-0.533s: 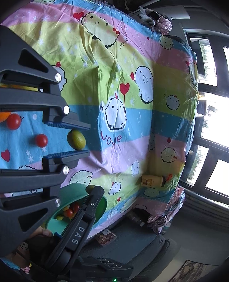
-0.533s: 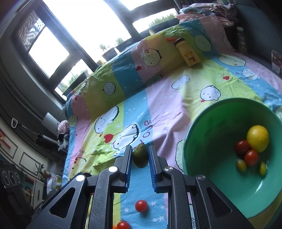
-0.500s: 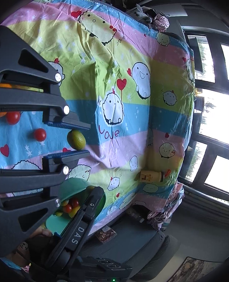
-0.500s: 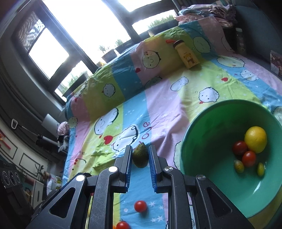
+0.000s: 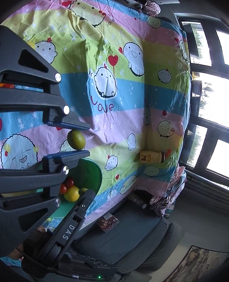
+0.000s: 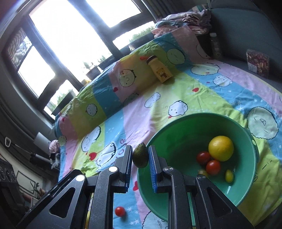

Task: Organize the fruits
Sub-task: 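Carry both held olives over the green bowl, then lower both tools into the bowl and open them to release the olives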

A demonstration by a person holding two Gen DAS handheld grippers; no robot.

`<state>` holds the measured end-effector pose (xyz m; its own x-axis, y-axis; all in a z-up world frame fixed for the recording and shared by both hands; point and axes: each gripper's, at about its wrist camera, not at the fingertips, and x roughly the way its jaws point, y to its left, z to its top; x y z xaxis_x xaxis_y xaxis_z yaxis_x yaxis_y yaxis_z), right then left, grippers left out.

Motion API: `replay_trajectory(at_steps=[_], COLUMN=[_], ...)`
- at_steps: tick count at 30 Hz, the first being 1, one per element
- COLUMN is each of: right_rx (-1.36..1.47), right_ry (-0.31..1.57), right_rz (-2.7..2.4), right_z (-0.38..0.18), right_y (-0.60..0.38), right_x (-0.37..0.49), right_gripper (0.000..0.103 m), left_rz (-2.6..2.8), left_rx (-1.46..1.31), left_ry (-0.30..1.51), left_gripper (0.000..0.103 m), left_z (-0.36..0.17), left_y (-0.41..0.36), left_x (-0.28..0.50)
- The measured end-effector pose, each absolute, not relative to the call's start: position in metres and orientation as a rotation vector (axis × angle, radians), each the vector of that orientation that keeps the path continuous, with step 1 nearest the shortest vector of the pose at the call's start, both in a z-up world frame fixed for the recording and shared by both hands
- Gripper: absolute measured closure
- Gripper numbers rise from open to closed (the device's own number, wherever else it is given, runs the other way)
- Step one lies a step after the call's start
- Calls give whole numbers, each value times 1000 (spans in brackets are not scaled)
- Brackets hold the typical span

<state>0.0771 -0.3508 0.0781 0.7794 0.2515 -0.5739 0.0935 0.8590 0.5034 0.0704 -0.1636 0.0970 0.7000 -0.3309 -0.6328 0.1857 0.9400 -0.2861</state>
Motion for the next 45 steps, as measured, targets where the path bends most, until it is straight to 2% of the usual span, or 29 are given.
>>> replay_trajectory(at_steps=[27, 45], right_rx=[520, 503], right_ry=[786, 861], right_rz=[-79, -134], right_z=[53, 36], right_y=[-398, -408], right_x=[82, 90], right_gripper=[82, 82], left_rz=[-423, -447], left_rx=[-167, -159], left_ry=[903, 973], left_gripper=[81, 80], left_z=[54, 31], left_y=[-242, -259], left_x=[103, 113])
